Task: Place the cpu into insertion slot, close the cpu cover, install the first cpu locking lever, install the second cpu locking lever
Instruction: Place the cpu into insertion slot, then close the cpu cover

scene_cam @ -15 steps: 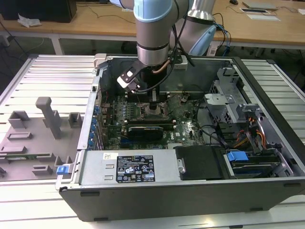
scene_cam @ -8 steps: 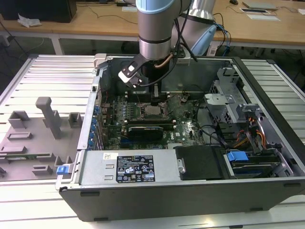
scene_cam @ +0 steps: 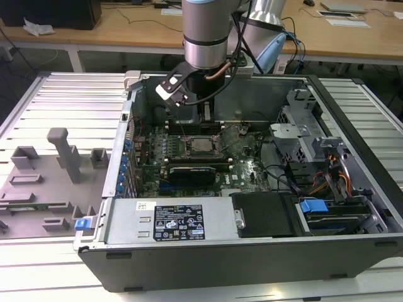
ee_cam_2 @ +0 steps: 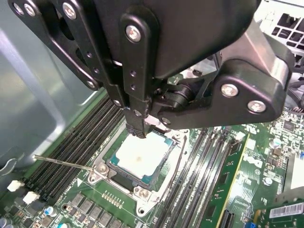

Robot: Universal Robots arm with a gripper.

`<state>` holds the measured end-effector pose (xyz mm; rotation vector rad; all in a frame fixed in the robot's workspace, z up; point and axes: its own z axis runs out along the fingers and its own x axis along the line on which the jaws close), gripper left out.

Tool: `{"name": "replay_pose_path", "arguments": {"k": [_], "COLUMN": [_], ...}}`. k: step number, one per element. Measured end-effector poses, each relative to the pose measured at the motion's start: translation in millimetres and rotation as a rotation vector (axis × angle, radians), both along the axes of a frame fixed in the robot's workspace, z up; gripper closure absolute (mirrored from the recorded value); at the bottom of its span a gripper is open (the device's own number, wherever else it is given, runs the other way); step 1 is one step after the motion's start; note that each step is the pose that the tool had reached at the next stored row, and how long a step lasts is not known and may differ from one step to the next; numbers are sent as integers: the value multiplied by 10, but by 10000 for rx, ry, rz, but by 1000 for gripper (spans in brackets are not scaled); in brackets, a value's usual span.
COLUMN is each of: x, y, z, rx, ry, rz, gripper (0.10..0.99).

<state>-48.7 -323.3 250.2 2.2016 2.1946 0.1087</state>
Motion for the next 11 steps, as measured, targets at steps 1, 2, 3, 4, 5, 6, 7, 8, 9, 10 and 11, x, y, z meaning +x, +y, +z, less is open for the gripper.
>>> {"name": "replay_pose_path", "arguments": {"k": [1, 2, 3, 4, 5, 6, 7, 8, 9, 10, 11], "x": [0, 0, 0, 0, 0, 0, 0, 0, 0, 0, 0], "y": [0, 0, 0, 0, 0, 0, 0, 0, 0, 0, 0], "z": [0, 0, 0, 0, 0, 0, 0, 0, 0, 0, 0], "rx": [-2, -2, -3, -3, -4, -5, -6, -7, -8, -8, -9], "ry": [0, 1, 1, 0, 0, 0, 0, 0, 0, 0, 0], "rz": [0, 0, 0, 0, 0, 0, 0, -1, 0, 0, 0], "gripper": [980, 980, 980, 980, 980, 980, 980, 980, 980, 980, 980]}}
